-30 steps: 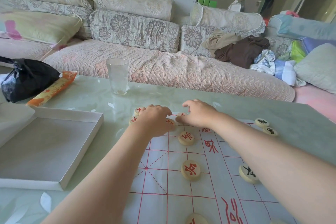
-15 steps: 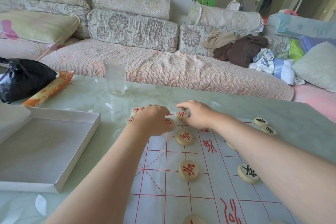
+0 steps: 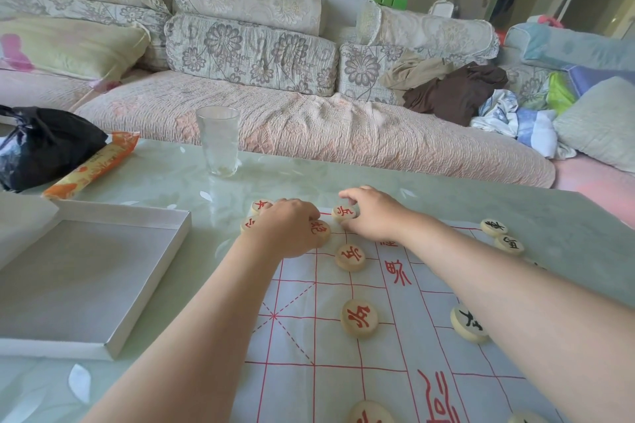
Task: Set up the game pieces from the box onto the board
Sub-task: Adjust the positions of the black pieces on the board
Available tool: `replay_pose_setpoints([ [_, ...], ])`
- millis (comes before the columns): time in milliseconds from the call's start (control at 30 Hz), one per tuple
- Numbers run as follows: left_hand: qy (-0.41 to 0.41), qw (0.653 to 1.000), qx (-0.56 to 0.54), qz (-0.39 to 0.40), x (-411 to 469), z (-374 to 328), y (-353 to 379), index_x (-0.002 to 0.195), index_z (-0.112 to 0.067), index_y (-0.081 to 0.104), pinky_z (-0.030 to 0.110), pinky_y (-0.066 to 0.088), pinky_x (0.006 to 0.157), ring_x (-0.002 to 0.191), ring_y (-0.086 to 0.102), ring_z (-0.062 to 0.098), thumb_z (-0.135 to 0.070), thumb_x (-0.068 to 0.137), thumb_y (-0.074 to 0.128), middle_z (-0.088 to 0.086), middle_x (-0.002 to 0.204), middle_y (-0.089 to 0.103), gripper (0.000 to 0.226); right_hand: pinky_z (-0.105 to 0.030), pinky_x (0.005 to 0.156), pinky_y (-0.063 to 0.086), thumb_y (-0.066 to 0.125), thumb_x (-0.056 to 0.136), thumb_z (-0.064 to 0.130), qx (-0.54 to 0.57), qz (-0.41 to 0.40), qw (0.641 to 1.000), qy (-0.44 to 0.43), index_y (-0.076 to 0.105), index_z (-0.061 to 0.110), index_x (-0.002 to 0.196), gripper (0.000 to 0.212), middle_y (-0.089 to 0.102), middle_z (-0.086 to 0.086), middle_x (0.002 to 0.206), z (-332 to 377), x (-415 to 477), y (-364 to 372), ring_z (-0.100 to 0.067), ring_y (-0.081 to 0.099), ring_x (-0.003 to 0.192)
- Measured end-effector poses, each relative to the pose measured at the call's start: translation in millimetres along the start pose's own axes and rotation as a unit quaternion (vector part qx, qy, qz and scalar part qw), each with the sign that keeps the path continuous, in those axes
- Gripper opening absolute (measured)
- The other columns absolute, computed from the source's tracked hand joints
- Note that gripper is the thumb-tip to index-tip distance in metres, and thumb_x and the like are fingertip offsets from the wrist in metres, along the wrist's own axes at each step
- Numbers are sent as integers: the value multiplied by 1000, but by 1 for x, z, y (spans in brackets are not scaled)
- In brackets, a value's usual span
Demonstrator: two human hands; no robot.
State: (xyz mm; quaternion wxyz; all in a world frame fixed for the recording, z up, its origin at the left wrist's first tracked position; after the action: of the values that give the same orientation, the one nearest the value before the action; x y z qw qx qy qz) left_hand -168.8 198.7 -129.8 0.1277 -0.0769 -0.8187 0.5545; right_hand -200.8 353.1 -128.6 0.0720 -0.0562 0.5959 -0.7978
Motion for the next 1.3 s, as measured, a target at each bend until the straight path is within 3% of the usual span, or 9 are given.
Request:
replay_pose_setpoints([
  [100,1,1000,12,-2,0,0,-1,123,-30,59,35,34,99,116,51,22,-51,83,57,-4,121,62,46,-38,108,39,64,88,48,20,-34,999,19,44,28,144,63,41,0,143,0,-9,-13,-20,49,128],
  [267,36,999,12,-14,-7,-11,-8,130,-32,53,37,33,101,120,44,22,-46,83,59,-3,127,55,49,-21,92,41,58,85,14,85,-13,996,-9,65,33,119,39,61,10,120,15,-51,-26,-9,57,111],
  [500,91,996,-10,-11,-23,-34,-14,114,-29,62,29,44,85,102,54,17,-29,84,63,-5,106,58,30,-30,79,46,67,66,72,-31,22,997,66,60,38,113,59,59,14,110,19,-97,-9,-13,58,103],
  [700,17,993,-114,22,-35,-36,-15,113,-27,61,22,45,75,91,60,13,-34,86,64,-10,100,62,28,-29,80,45,63,78,55,20,-26,998,48,61,35,108,36,61,9,112,26,-97,-8,-16,60,106],
  [800,-58,967,-243,42,-37,-34,-15,108,-25,60,22,48,65,80,67,13,-38,84,65,-8,90,68,28,-29,85,46,66,75,45,113,-119,986,34,59,34,103,31,57,10,108,28,-101,-27,-12,58,101],
  [867,-93,924,-366,60,-38,-38,-14,106,-14,61,27,55,68,72,71,14,-22,84,67,1,85,72,24,-26,77,42,73,71,46,147,-164,975,22,56,33,98,34,55,11,101,28,-105,-38,-8,56,93],
  [1000,-133,844,-516,55,-41,-37,-20,100,-5,64,28,60,71,62,68,16,-2,83,68,10,79,69,18,-18,70,37,83,67,48,173,-168,970,-2,55,30,107,52,55,13,103,27,-104,-44,3,53,84],
  [1133,-135,840,-524,44,-40,-33,-22,97,-11,69,29,60,68,74,68,19,-8,91,59,14,93,71,12,-10,71,41,79,76,17,210,-122,966,-86,54,30,131,62,54,11,120,37,-101,-48,-4,62,77],
  [1300,-141,834,-533,14,-39,-34,-22,93,-7,66,18,52,49,54,63,8,-18,89,68,9,76,68,11,-6,67,39,81,73,9,222,-90,966,-94,67,30,123,56,61,14,106,40,-97,-44,2,61,73],
])
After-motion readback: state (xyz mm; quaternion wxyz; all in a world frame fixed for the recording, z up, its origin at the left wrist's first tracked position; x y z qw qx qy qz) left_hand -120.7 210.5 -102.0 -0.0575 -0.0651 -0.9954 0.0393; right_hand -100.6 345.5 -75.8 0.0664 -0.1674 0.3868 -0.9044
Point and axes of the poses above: each hand's wrist, its own x-axis towards the middle knuckle, its own y-axis out of the palm, z = x × y, the point moved 8 cm from there along x, towards the middle knuckle
